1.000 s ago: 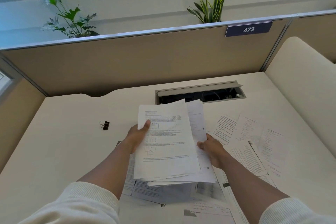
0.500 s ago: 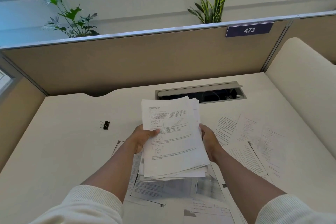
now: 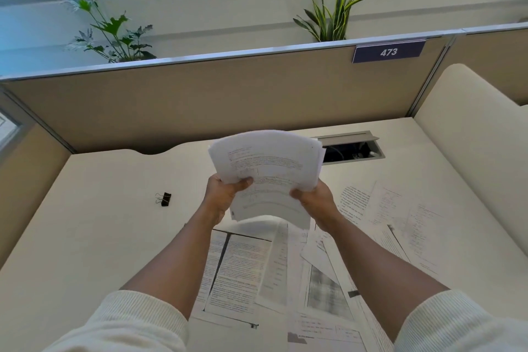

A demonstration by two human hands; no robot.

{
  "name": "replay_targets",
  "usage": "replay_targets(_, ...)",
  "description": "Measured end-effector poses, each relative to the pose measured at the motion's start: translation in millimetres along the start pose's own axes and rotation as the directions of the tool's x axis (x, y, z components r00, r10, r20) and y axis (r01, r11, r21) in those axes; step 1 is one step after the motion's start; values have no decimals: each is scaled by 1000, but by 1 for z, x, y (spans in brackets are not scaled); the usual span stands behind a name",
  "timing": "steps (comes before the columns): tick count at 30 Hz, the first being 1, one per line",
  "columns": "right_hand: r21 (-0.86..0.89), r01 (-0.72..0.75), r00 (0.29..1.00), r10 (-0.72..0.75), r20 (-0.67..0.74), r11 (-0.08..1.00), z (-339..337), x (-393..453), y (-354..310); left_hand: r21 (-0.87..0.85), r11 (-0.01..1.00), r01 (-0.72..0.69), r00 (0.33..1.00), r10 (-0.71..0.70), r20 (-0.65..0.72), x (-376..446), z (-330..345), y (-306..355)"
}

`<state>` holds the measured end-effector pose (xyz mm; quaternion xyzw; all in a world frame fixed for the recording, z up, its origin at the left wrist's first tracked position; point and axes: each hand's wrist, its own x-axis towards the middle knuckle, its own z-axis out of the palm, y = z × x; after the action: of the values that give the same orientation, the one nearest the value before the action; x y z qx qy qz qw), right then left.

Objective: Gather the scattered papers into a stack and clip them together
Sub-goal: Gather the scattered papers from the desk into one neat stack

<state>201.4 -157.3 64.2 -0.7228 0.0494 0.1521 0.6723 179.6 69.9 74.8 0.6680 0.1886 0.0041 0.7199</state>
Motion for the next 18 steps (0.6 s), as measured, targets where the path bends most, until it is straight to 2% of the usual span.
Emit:
replay_targets(3, -63, 56, 998, -56, 11, 996, 0, -1, -6, 3, 1000, -27, 1000, 27, -8, -1, 1, 5)
replay_targets(7, -133, 63, 998, -59, 31, 989, 1, -4, -5, 25, 998, -59, 998, 58, 34, -1, 0, 7)
replay_targets(15, -335, 11, 995, 23, 97, 942, -2, -2, 14, 81, 997, 8, 996, -15, 89, -3, 0, -9)
replay_targets(18, -395, 53, 997, -29, 67, 917, -3, -1, 20, 67, 998, 12, 998, -16, 58, -4, -1, -14)
